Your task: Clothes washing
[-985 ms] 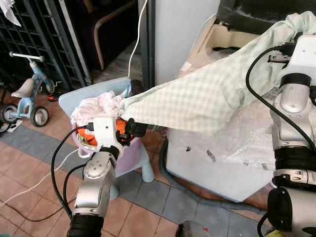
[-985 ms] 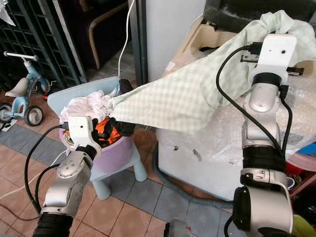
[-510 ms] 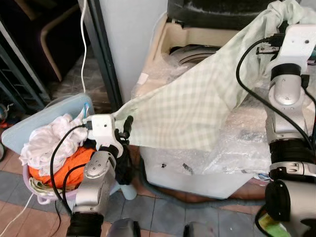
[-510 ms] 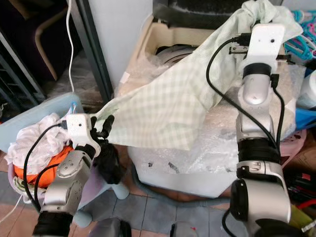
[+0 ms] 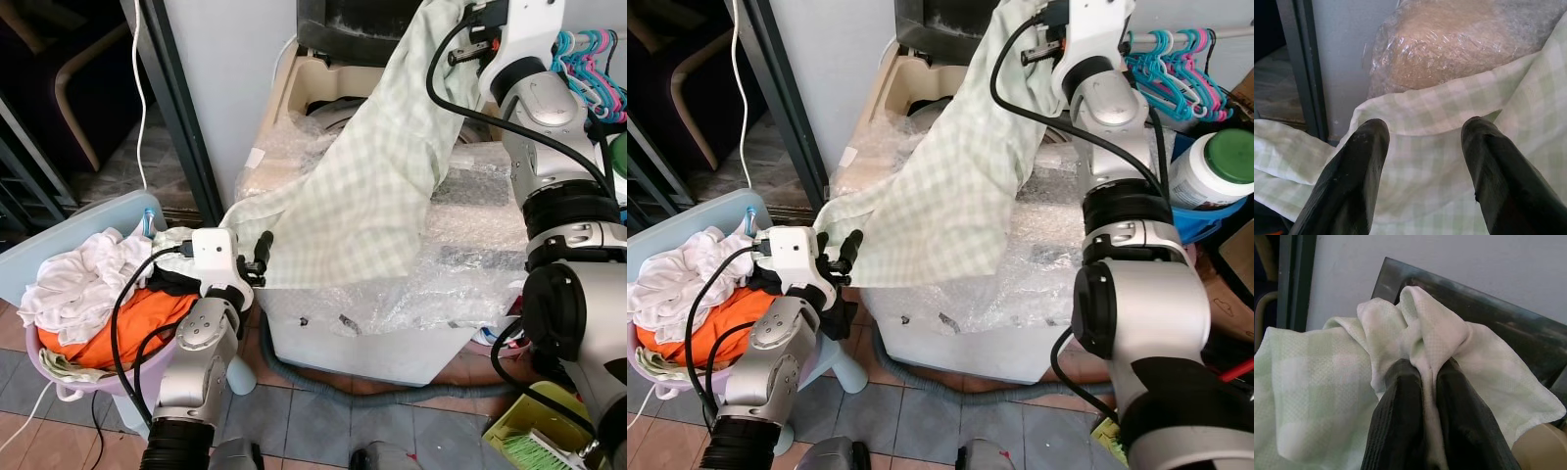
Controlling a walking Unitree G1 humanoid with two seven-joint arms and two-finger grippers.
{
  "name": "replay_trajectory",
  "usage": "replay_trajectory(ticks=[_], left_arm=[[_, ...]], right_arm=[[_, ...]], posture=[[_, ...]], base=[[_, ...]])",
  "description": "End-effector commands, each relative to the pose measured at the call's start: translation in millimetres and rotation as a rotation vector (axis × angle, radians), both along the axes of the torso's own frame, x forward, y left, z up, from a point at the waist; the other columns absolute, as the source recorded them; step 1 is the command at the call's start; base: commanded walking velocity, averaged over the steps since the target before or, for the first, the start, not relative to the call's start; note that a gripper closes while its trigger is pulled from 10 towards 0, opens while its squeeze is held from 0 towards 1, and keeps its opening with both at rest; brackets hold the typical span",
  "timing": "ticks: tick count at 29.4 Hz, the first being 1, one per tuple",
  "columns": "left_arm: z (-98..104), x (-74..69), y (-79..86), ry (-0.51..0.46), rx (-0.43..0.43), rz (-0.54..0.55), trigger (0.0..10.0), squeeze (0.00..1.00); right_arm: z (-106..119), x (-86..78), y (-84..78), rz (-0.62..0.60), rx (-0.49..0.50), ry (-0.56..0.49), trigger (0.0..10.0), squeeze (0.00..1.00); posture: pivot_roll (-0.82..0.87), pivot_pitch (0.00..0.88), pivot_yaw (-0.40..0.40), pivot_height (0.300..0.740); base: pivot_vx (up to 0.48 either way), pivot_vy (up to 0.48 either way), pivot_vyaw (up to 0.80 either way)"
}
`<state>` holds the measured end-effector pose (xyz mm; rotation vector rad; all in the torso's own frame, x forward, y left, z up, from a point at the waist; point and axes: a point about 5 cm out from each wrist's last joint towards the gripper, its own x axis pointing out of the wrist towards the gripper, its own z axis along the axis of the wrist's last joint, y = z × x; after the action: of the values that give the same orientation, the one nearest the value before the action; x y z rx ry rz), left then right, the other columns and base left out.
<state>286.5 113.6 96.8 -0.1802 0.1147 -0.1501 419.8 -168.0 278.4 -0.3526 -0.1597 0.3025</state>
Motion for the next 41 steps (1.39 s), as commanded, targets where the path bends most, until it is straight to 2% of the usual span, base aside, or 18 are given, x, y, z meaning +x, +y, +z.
replay_trajectory(ticks=[1,2,5,10,12,17,20,24,25,26,27,29,30,31,32,37,41], left_arm=[[-2,-1.1,0.8,0.014,0.009,0.012,10.0,0.0],[-2,-1.1,0.9,0.015,0.009,0.015,10.0,0.0],[-2,-0.8,1.2,0.019,0.009,0.017,10.0,0.0],[-3,1.0,-0.8,0.025,0.013,-0.004,10.0,0.0],[-3,1.4,-1.2,0.025,0.014,-0.007,10.0,0.0],[-3,2.0,-3.7,0.027,0.016,-0.019,10.0,0.0],[-3,1.4,-3.7,0.026,0.017,-0.019,10.0,0.0],[-3,-0.4,-2.3,0.027,0.016,-0.012,10.0,0.0],[-2,-1.7,-1.2,0.026,0.015,-0.009,10.0,0.0],[-2,-2.5,-0.6,0.026,0.016,-0.007,10.0,0.0],[-2,-4.0,0.9,0.025,0.018,-0.004,10.0,0.0],[-2,-4.8,1.9,0.025,0.019,-0.001,10.0,0.0],[-2,-5.6,2.3,0.026,0.02,0.0,10.0,0.0],[-2,-6.1,2.4,0.027,0.02,0.0,10.0,0.0],[-2,-7.2,2.5,0.027,0.019,-0.001,10.0,0.0],[-2,-8.6,2.6,0.026,0.022,-0.001,10.0,0.0],[-3,-9.5,2.3,0.031,0.021,-0.008,10.0,0.0]], right_arm=[[-22,0.4,8.1,0.044,-0.1,0.114,10.0,1.0],[-29,0.3,8.3,0.032,-0.112,0.13,10.0,1.0],[-28,0.6,5.4,0.004,-0.107,0.117,10.0,1.0],[-26,-0.5,-16.9,-0.083,-0.084,0.096,10.0,1.0],[-28,-0.9,-19.5,-0.082,-0.09,0.106,10.0,1.0],[-46,-5.0,-29.3,-0.076,-0.107,0.171,10.0,1.0],[-53,-5.8,-30.3,-0.105,-0.095,0.181,10.0,1.0],[-63,-7.5,-25.3,-0.058,-0.074,0.231,10.0,1.0],[-60,-7.0,-28.0,-0.093,-0.051,0.193,10.0,1.0],[-50,-6.4,-29.3,-0.106,-0.019,0.125,10.0,0.83],[-26,-6.8,-31.3,-0.116,0.053,-0.037,10.0,0.21],[-7,-8.9,-33.0,-0.12,0.105,-0.155,10.0,0.21],[3,-11.1,-35.0,-0.118,0.116,-0.219,10.0,0.07],[9,-12.4,-36.3,-0.115,0.117,-0.25,10.0,0.07],[22,-16.3,-42.5,-0.114,0.125,-0.314,10.0,0.0],[26,-24.5,-51.7,0.02,0.154,-0.265,10.0,0.0],[10,-41.0,-58.8,0.194,0.121,-0.157,10.0,0.0]], posture=[[-0.05,0.058,0.009,0.74],[-0.05,0.059,0.009,0.74],[-0.06,0.06,0.014,0.74],[-0.08,0.057,0.025,0.74],[-0.08,0.057,0.027,0.74],[-0.08,0.057,0.029,0.74],[-0.08,0.059,0.029,0.74],[-0.07,0.065,0.028,0.74],[-0.06,0.071,0.027,0.74],[-0.06,0.075,0.027,0.74],[-0.06,0.081,0.028,0.74],[-0.06,0.081,0.028,0.74],[-0.06,0.086,0.028,0.74],[-0.06,0.086,0.028,0.74],[-0.06,0.089,0.027,0.74],[-0.07,0.092,0.025,0.74],[-0.08,0.093,0.027,0.74]], base=[[0.0,0.0,0.0],[0.0,0.0,0.0],[0.0,0.0,0.0],[0.0,0.0,0.0],[0.0,0.0,0.0],[0.0,0.0,0.0],[0.0,0.0,0.0],[0.0,0.0,0.0],[0.0,0.0,0.0],[0.0,0.0,0.0],[0.0,0.0,0.0],[0.0,0.0,0.0],[0.0,0.0,0.0],[0.0,0.0,0.0],[0.0,0.0,0.0],[0.0,0.0,0.0],[0.0,0.0,0.0]])
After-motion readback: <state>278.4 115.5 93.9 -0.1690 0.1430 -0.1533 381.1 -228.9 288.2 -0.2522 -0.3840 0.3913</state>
